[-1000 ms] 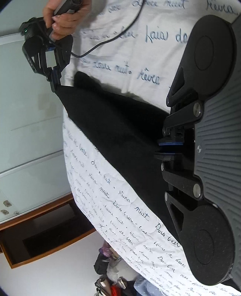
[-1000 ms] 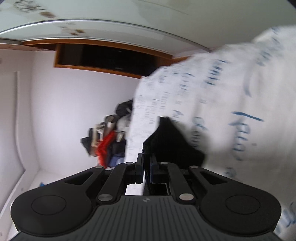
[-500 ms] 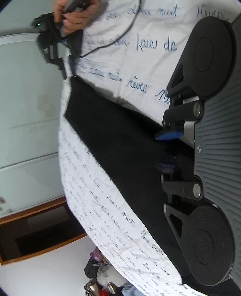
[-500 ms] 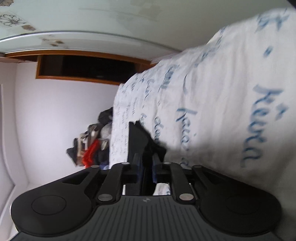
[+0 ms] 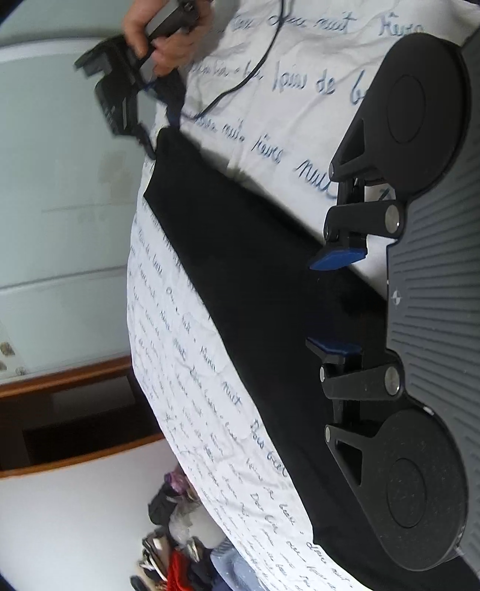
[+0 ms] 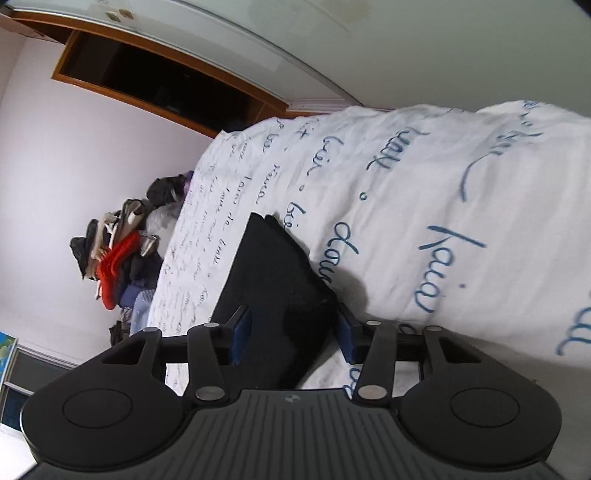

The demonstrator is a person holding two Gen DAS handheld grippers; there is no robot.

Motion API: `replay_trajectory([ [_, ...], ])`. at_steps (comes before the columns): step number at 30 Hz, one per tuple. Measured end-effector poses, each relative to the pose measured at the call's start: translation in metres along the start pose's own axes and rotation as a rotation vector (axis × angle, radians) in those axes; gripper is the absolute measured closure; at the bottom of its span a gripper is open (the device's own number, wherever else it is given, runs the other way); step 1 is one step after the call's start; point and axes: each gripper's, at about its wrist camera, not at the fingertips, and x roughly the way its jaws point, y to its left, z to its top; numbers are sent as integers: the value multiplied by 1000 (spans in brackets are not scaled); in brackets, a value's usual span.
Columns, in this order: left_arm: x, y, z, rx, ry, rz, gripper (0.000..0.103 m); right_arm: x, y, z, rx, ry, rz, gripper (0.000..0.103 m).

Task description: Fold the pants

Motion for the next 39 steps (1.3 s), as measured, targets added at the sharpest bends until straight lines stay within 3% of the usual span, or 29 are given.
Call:
replay_trajectory([
  [1, 0, -3, -2, 18, 0, -8, 54, 2, 2, -1, -5, -1, -2, 56],
  [2, 1, -6, -4, 35, 1, -12, 52, 1, 2, -2, -7, -16, -4, 66],
  [3, 3, -10, -5, 50, 4, -17, 49, 3, 2, -3, -14, -24, -5, 97],
  [8, 6, -18, -2, 108, -31, -11, 48, -5, 27, -1, -122, -72, 24, 97],
  [11, 12, -13, 4, 50, -31, -44, 40, -16, 41, 8, -175, -92, 63, 97],
  [13, 35, -14, -2, 20, 87, -87, 39, -7, 32, 12, -168, -65, 22, 97],
  [15, 38, -14, -7, -2, 54, -73, 36, 8, 7, 12, -115, -16, -34, 97],
  [17, 35, -15, -2, 7, 72, -58, 44, 14, -14, 9, -32, -13, 11, 98],
  [19, 25, -20, 3, 79, 55, 0, 53, 8, -14, 9, 13, -22, 45, 97],
  [20, 19, -25, 3, 142, 33, 57, 52, 4, -10, 9, 21, -26, 66, 97],
  [22, 12, -34, 2, 278, 7, 128, 38, -1, -2, 12, 21, -33, 111, 97],
  [26, 17, -46, -1, 420, 75, 86, 35, -7, 15, 19, 15, -35, 187, 97],
  [28, 20, -55, -5, 479, 79, 105, 35, -5, 22, 22, 9, -34, 196, 97],
  [32, 26, -58, -6, 502, 84, 129, 36, -5, 33, 27, 0, -29, 218, 97],
  [35, 32, -56, 1, 501, 107, 162, 57, -3, 45, 31, -8, -29, 238, 97],
  [36, 34, -53, 2, 492, 123, 176, 79, -4, 47, 32, -12, -30, 244, 97],
  [37, 35, -50, 5, 471, 133, 184, 92, -4, 49, 32, -13, -30, 248, 97],
  [39, 30, -43, 9, 430, 123, 183, 93, -8, 52, 32, -16, -28, 268, 96],
])
